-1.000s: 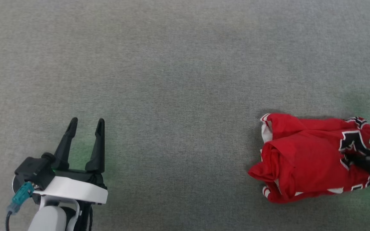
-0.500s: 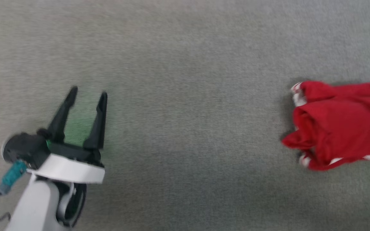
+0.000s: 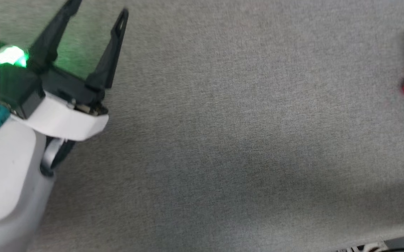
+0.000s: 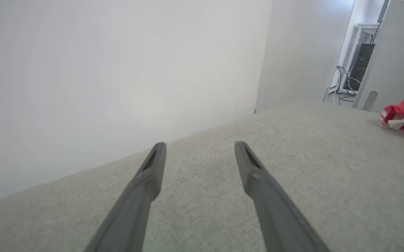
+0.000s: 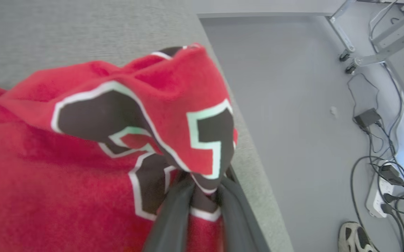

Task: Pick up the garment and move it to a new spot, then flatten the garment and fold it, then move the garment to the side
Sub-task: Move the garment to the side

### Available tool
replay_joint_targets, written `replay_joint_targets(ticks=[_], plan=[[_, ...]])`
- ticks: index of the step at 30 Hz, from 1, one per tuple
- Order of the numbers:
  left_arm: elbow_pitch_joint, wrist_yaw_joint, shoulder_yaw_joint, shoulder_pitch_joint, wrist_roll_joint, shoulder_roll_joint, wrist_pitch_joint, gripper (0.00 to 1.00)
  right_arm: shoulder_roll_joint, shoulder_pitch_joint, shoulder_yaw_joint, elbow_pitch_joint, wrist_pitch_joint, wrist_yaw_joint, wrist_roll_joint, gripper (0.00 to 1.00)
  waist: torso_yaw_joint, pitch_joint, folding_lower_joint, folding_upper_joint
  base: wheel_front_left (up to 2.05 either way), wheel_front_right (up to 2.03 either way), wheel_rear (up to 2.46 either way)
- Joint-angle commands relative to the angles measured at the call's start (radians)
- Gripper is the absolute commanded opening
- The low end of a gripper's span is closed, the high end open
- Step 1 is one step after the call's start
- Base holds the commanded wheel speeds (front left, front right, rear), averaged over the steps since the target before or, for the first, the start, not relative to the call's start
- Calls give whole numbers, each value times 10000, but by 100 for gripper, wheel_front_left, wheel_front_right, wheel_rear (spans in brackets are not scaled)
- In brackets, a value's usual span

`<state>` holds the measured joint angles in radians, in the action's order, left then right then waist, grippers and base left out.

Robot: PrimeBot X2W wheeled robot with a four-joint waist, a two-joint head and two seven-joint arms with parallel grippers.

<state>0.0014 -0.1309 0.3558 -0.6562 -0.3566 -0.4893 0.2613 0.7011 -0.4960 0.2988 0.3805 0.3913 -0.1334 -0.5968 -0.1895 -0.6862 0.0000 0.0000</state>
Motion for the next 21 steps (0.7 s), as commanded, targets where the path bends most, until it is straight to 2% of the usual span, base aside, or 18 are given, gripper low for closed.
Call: replay_joint_targets(ticks=[1,5,11,17,19,20,21], plan=[[-44,8,83,-364,-10,-115,51,100,54,-364,127,345,-279,50,249,0,-276,-465,0,0,0,0,0],[-85,7,355,-1111,-69,-217,49,100,-31,-1344,388,1492,-1004,51,869,0,-315,-737,0,0,0,0,0],[-97,8,719,-1576,-137,-438,48,100,-260,-2515,227,2912,-1618,51,1724,0,-351,-941,0,0,0,0,0],[39,16,536,-1481,-198,-523,37,100,-428,-3335,107,4042,-2277,51,2154,0,-313,-957,0,0,0,0,0],[98,16,457,-1352,-218,-522,34,100,-468,-3437,-39,4357,-2453,50,2281,38,-286,-904,0,0,0,0,0],[115,16,419,-1295,-222,-499,34,100,-468,-3485,-135,4507,-2534,50,2325,78,-271,-857,0,0,0,0,0],[125,16,384,-1241,-229,-462,34,100,-437,-3543,-193,4627,-2622,50,2335,100,-250,-797,0,0,0,0,0]])
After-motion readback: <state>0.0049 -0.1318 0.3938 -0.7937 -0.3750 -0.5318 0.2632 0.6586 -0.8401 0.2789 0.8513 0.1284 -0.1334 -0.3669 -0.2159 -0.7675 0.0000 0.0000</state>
